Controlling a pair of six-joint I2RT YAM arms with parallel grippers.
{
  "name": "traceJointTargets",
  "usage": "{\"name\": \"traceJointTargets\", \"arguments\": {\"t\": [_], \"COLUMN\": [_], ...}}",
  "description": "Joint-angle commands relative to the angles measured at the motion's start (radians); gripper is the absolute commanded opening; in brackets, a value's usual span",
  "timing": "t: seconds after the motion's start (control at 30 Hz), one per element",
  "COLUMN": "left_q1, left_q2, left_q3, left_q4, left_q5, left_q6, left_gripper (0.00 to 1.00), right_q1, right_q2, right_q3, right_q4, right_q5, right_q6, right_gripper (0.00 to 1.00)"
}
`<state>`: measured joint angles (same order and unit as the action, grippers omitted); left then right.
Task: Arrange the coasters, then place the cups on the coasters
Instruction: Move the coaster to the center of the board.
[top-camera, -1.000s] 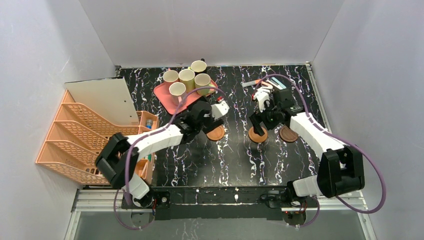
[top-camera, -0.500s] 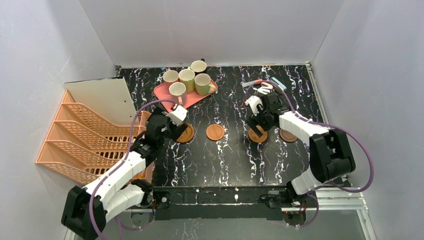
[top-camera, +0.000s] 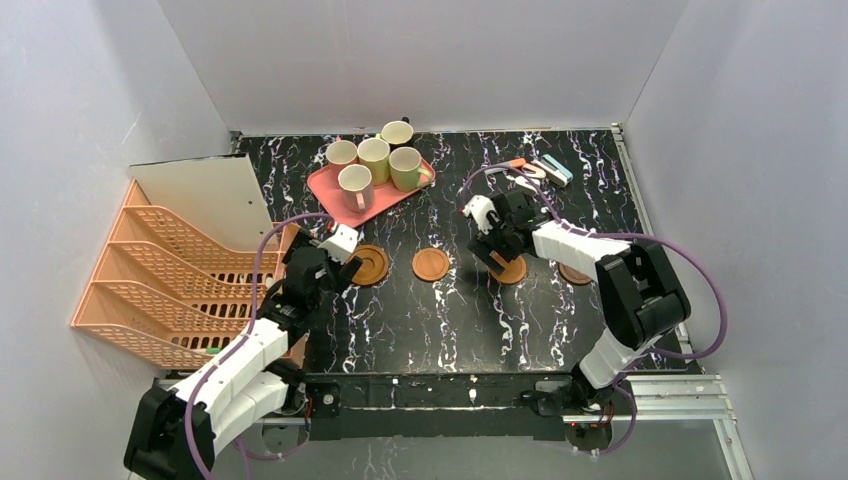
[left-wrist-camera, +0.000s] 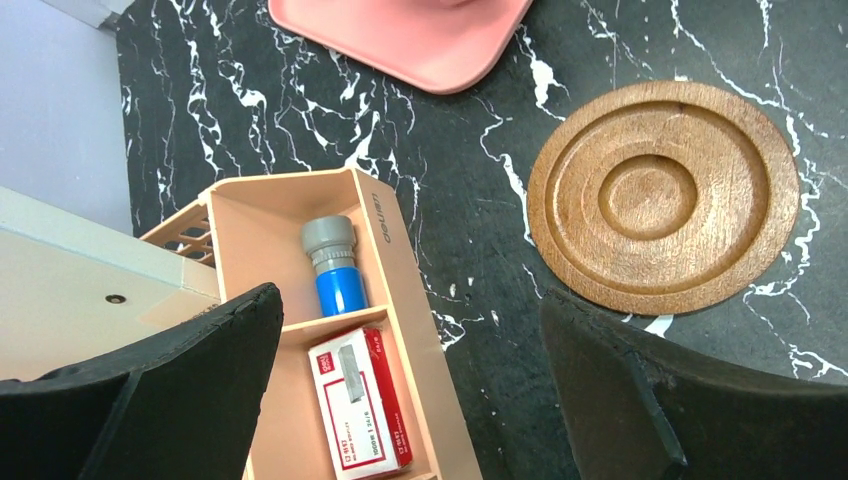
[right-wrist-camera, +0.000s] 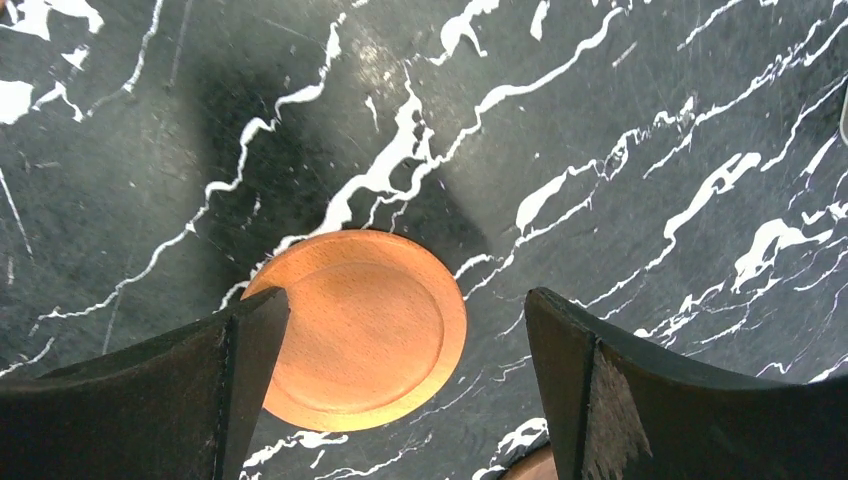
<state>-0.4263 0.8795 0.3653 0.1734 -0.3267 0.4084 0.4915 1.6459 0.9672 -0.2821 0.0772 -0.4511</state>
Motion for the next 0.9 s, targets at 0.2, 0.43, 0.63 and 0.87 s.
{"name": "traceJointTargets", "arguments": {"t": [0.2, 0.43, 0.63, 0.87], "left_q1": [0.009, 0.009, 0.009, 0.009], "left_q2": [-0.045, -0.048, -0.041, -0.039], "left_q3": [-0.025, -0.030, -0.031, -0.031], "left_q4": [0.050, 0.052, 0.055, 0.054], "left_q5": [-0.012, -0.009, -0.007, -0.009], "left_q6": [-0.026, -0.027, -0.026, -0.026], "left_gripper": [0.98, 0.98, 0.98, 0.98], "right_q1": [0.065, 0.094, 0.101, 0.101], "right_q2": [0.064, 0.075, 0.075, 0.060], "right_q3": [0.043, 0.059, 0.060, 0.058], "right_q4": [-0.001, -0.014, -0.015, -0.003], "right_q5": [-0.071, -0.071, -0.072, -0.071], "right_q6": [0.054, 0.066, 0.069, 0.068], "right_gripper": [0.99, 0.99, 0.99, 0.99]}}
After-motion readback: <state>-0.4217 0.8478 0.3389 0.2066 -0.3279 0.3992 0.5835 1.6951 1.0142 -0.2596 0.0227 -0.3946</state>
